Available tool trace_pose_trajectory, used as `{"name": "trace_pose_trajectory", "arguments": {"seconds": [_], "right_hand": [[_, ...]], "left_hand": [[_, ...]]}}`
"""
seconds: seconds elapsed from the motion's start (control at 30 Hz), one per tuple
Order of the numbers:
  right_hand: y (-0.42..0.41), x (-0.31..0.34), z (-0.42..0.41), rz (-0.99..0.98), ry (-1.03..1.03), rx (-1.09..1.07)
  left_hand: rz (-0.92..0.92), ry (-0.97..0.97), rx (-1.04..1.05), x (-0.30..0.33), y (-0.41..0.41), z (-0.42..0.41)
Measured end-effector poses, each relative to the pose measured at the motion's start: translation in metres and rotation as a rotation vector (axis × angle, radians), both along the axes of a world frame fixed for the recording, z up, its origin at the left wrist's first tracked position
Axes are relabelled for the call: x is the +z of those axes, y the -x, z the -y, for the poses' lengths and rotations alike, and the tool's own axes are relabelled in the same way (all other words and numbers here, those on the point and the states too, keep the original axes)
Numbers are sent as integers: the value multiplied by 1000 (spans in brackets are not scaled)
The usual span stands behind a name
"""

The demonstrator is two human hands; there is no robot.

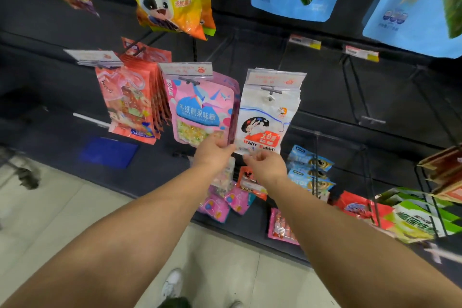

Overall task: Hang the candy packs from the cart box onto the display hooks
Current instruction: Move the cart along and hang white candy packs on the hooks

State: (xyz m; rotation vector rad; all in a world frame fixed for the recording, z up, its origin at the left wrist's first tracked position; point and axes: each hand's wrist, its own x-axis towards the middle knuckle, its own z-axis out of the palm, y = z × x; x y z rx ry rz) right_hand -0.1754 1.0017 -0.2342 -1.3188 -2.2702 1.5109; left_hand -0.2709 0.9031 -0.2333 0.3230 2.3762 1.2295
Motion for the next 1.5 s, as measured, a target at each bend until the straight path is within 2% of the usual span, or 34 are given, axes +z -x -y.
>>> {"name": "trace_pose_trajectory", "arguments": {"seconds": [0.1,0.27,0.5,0.6,0.8,0.97,1.2,1.5], "right_hand": [[22,-4,28,46,-78,273],[88,-6,90,82,-354,635],[202,4,230,134,-633,1019],[261,13,314,64,-687,1083],[358,43,486,-37,-662,1202],[415,60,587,-88,-668,1315],[516,53,685,-146,-660,1405],[712,46,752,-145,-625,1455]], "left_hand": [[-98,200,-54,-11,10,41],[-234,566,-82,-10,46,123],[-214,722,114,-1,120,271],[-213,748,211,12,160,354],[-247,813,388,49,238,526],[-247,845,544,60,284,628],[-220,843,658,48,363,721],[-148,806,737,33,540,801]]}}
